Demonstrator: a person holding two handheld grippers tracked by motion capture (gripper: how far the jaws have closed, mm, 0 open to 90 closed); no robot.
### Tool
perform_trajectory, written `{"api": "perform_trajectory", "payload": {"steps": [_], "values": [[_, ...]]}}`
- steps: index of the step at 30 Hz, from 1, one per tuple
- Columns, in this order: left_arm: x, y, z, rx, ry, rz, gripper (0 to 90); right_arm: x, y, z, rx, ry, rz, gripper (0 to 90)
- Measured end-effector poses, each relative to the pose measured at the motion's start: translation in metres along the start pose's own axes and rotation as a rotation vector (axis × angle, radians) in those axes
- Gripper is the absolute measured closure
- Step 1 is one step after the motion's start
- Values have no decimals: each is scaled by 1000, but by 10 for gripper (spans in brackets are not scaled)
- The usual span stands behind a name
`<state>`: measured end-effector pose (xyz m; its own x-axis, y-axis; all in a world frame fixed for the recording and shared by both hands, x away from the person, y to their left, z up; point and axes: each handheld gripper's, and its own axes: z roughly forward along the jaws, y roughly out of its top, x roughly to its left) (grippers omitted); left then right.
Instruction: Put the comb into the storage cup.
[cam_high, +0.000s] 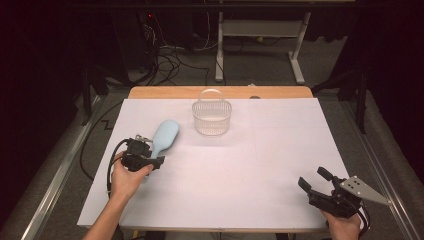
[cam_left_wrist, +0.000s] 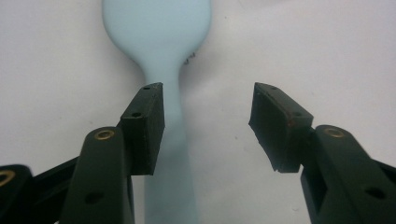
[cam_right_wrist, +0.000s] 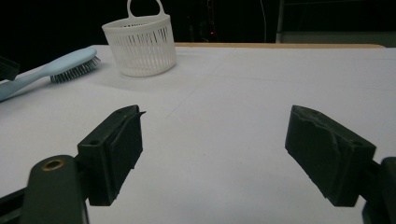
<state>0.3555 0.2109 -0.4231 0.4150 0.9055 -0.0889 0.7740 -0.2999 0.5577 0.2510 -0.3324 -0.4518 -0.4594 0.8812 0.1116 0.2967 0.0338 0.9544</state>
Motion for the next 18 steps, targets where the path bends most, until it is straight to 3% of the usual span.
{"api": "perform_trajectory", "payload": {"steps": [5, 9, 18], "values": [[10, 7, 6, 29, 14, -36, 396, 0, 0, 0, 2, 3, 1, 197], [14, 12, 13, 48, 35, -41, 349, 0, 0, 0, 3, 4, 1, 197], [21, 18, 29, 97, 58, -51, 339, 0, 0, 0, 3, 1, 3, 197]]}}
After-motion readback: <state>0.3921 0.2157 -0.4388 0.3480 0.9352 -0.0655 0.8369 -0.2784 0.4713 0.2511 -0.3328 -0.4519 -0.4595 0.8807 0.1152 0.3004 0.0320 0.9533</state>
